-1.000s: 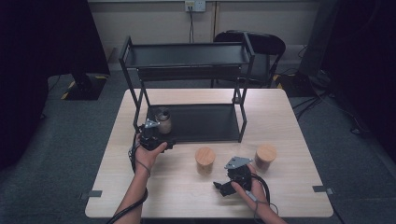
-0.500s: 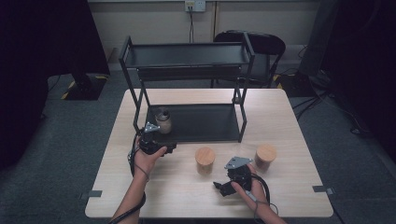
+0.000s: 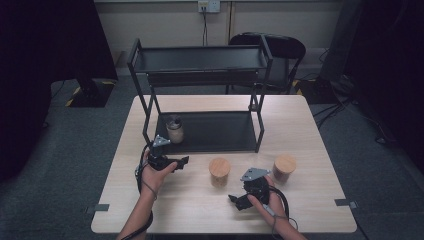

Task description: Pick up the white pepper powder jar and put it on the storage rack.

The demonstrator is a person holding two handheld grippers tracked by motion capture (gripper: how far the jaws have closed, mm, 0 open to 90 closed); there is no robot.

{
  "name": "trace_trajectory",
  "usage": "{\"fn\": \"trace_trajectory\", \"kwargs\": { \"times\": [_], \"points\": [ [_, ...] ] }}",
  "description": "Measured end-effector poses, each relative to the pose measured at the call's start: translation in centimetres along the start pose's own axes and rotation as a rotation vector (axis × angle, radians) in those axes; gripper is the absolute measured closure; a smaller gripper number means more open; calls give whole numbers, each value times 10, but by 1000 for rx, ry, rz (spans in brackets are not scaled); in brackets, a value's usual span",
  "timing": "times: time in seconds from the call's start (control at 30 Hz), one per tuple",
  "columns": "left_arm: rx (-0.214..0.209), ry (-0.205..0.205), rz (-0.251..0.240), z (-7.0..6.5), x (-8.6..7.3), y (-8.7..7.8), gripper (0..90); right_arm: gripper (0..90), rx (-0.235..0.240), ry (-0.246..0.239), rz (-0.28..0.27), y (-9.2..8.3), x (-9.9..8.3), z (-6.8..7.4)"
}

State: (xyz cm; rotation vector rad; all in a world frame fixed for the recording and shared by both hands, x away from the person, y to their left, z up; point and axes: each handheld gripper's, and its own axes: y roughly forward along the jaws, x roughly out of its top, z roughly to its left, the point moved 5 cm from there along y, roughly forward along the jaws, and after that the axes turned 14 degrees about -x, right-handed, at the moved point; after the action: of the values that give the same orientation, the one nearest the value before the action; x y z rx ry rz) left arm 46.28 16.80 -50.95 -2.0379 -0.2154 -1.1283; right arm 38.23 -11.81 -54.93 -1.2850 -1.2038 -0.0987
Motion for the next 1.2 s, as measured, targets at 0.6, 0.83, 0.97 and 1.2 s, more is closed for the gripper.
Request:
{"fn": "trace_trajectory", "kwargs": {
  "times": [0.6,0.83,0.97,1.2],
  "points": [
    [-13,6,7,-2,-14,-6,53,0,0,0,0,0,0,0],
    [-12,6,12,-1,-20,-8,53,0,0,0,0,0,0,0],
    [-12,6,16,-1,-23,-10,53,0,0,0,0,0,0,0],
    [-10,12,22,-2,-28,-13,53,0,0,0,0,0,0,0]
  ]
}}
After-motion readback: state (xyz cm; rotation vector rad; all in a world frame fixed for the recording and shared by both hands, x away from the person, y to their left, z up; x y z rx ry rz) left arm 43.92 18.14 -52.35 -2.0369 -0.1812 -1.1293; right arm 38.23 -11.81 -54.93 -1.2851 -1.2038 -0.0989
